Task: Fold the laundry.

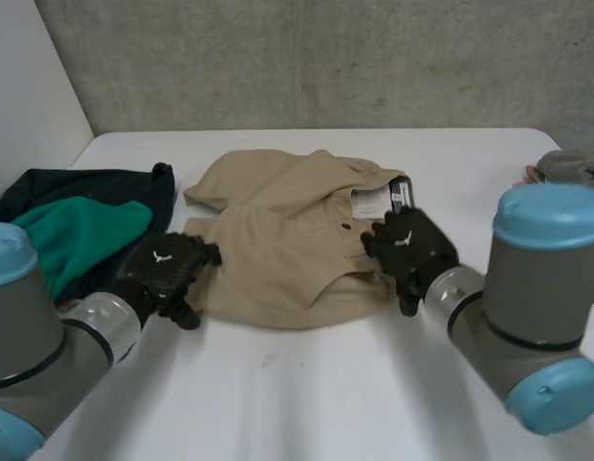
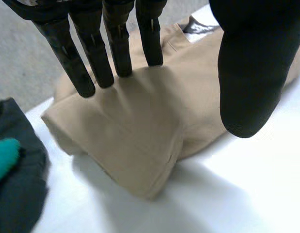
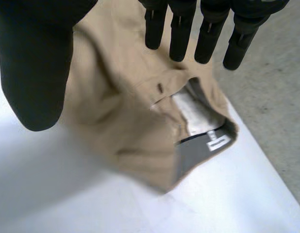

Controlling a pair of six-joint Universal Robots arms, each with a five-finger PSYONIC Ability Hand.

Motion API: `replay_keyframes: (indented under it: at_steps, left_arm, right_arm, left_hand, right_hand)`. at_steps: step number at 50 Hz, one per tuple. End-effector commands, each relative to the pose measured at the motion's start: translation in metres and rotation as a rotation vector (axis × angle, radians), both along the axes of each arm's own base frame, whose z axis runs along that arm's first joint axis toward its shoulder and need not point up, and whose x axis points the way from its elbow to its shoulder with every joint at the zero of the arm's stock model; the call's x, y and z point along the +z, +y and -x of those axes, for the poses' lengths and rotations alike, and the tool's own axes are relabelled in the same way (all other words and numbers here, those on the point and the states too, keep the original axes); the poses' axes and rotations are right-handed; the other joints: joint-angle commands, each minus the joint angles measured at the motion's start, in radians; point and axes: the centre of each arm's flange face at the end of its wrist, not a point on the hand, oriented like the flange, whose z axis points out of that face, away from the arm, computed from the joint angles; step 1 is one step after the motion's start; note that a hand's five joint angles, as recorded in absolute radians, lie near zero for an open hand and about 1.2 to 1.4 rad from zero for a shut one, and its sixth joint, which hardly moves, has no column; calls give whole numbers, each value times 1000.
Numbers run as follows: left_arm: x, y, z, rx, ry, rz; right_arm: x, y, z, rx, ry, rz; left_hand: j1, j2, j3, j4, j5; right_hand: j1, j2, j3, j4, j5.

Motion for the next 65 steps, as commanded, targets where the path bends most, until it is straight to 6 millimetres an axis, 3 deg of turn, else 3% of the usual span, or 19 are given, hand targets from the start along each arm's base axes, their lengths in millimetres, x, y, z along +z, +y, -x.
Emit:
replay_keyframes:
  at_steps: [1,7,14,25,33,37,40,50,56,57,59,63,65]
  left_arm:
    - [23,6,-8,41,2,19]
    - [25,23,-20,110,-28,-80]
    - [15,34,-31,224,-12,-172]
    - [-9,23,-30,260,1,-259]
    - [-20,4,-25,266,11,-200]
    - [-26,-4,-22,264,-2,-191]
    - [-29,-8,-20,255,-15,-186]
    - [-35,-25,-9,209,-58,-119]
    - [-39,-28,0,176,-60,-124]
    - [-38,-28,2,166,-57,-124]
    - [-35,-28,4,162,-54,-121]
    - [-16,-29,5,162,-35,-89]
    - [5,-28,3,170,-11,-58]
  right_arm:
    - [43,-17,5,-45,-87,45]
    - [43,-24,6,0,4,-34]
    - [20,-33,4,73,139,-82]
    - [-18,-56,-16,185,215,121]
    - [-45,-57,-27,228,233,67]
    - [-43,-59,-27,217,218,62]
    - [-40,-61,-25,200,201,52]
    - [-26,-64,0,113,149,1]
    - [-8,-57,12,57,73,-18]
    - [-4,-56,14,44,47,-16]
    - [0,-53,14,36,29,-17]
    - [12,-47,19,-5,6,-11]
    - [25,-44,22,-31,-6,6]
  left_hand:
    - [22,0,3,12,12]
    - [22,0,3,12,12]
    - [49,27,29,38,38]
    - [110,88,91,100,100]
    - [93,71,73,82,82]
    - [93,71,73,82,82]
    - [93,71,73,82,82]
    - [266,244,246,255,255]
    - [732,710,713,722,722]
    - [962,940,943,952,952]
    - [964,942,945,954,954]
    - [964,942,945,954,954]
    - [964,942,945,954,954]
  right_hand:
    - [-26,-35,-26,-18,-1]
    - [36,26,36,43,60]
    - [147,138,147,155,172]
    - [259,250,259,266,284]
    - [346,337,346,354,371]
    - [830,820,829,837,854]
    - [1059,1050,1059,1067,1084]
    - [1067,1057,1067,1074,1091]
    - [1067,1057,1067,1074,1091]
    - [1067,1057,1067,1074,1091]
    - [1067,1057,1067,1074,1091]
    - [1067,1057,1067,1074,1091]
    - [1067,1057,1067,1074,1091]
